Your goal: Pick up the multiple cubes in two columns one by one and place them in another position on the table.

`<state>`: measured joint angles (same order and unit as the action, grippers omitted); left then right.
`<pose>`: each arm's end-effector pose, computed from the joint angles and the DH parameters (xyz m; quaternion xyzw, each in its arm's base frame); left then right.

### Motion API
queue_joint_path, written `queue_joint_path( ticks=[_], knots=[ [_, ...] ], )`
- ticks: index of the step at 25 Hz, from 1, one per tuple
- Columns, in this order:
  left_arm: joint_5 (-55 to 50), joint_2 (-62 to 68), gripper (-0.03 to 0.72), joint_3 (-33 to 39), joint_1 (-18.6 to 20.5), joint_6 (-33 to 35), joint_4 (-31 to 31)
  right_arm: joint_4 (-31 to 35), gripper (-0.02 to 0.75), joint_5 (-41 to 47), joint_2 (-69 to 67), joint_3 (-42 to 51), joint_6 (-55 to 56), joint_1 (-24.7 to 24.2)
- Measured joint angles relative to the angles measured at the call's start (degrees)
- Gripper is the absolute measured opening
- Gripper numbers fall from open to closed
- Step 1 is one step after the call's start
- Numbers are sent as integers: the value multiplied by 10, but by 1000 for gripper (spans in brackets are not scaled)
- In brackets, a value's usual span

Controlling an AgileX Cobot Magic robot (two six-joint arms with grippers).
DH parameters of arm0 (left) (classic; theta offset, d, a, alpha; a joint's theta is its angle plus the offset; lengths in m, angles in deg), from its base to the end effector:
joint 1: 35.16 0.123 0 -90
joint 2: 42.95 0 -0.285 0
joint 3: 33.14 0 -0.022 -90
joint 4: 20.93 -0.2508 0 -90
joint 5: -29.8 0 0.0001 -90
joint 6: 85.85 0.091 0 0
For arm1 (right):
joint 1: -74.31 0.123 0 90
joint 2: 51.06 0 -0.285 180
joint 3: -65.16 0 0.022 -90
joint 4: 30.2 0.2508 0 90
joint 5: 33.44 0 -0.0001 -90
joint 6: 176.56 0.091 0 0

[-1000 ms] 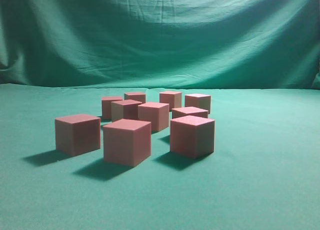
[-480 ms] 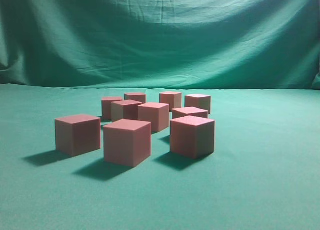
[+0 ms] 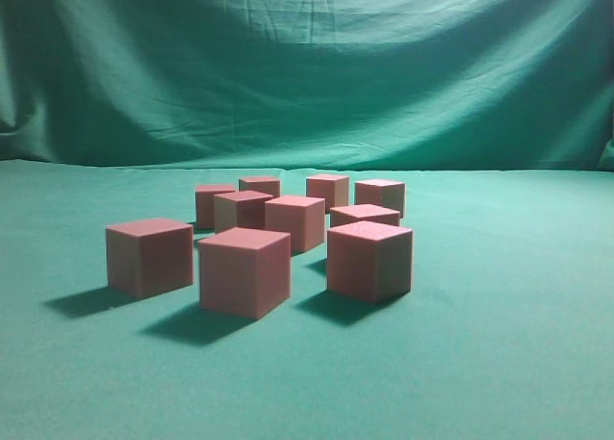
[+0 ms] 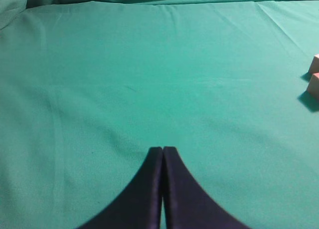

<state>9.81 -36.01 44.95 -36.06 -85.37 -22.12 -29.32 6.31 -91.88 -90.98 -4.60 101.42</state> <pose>0.0529 -0.0002 0.1774 0.0151 0.7933 0.0065 0.6086 0.0795 0.0417 0.4137 -0.2371 0.7539 0.1089 0.6030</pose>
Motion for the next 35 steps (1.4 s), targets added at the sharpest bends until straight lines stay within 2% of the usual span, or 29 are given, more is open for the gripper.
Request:
queue_joint_path(
  ticks=[6, 13, 23, 27, 35],
  knots=[
    [0, 0, 0, 0, 0, 0, 0, 79, 0, -95, 79, 141, 0, -135],
    [0, 0, 0, 0, 0, 0, 0, 90, 0, -207, 174, 321, -4, -222],
    [0, 0, 0, 0, 0, 0, 0, 90, 0, -256, 320, 534, -4, -281],
    [0, 0, 0, 0, 0, 0, 0, 90, 0, -253, 334, 548, -4, -285],
    [0, 0, 0, 0, 0, 0, 0, 85, 0, -178, 337, 549, -1, -285]
  ],
)
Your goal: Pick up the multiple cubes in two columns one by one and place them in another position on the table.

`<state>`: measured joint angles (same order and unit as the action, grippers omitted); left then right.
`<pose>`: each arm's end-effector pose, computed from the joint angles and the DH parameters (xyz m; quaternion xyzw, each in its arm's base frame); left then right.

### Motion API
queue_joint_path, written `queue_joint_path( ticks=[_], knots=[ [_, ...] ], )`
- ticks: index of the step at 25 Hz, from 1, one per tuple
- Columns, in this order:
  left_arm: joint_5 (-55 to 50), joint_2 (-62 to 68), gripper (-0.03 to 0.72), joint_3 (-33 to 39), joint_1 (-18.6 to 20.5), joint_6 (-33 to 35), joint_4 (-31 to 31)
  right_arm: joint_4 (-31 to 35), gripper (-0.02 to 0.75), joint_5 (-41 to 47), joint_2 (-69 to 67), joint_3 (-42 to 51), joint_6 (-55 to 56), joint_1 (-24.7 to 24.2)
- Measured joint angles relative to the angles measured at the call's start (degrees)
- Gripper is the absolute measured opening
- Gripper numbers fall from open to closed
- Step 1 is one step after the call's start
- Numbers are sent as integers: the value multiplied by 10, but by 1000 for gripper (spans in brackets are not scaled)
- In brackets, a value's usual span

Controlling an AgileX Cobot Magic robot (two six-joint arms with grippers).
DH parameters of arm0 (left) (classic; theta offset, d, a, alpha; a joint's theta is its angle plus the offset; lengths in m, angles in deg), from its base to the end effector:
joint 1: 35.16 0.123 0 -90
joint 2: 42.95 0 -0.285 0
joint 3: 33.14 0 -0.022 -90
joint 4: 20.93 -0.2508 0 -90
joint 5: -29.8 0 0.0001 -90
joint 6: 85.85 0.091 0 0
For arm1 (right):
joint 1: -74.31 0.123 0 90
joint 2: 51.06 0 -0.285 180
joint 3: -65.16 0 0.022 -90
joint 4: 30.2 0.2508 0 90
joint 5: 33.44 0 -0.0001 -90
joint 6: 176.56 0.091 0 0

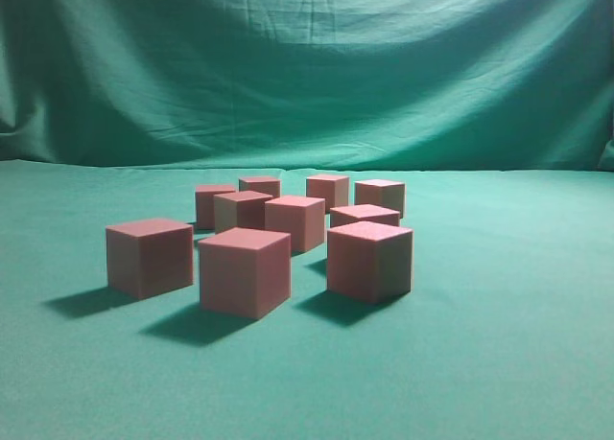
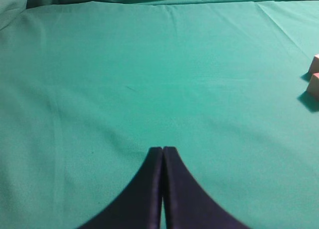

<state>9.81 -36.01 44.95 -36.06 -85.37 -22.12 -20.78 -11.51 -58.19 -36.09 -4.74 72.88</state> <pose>0.0529 -0.0002 0.1774 0.0151 0.7933 0.0065 0.6086 0.0525 0.0043 0.1709 -0.0040 0.8065 0.0202 0.5909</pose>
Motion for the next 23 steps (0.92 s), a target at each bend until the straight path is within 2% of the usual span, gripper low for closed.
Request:
queue_joint_path(
  ticks=[23],
  knots=[
    [0, 0, 0, 0, 0, 0, 0, 0, 0, 8, 0, 0, 0, 0]
  ],
)
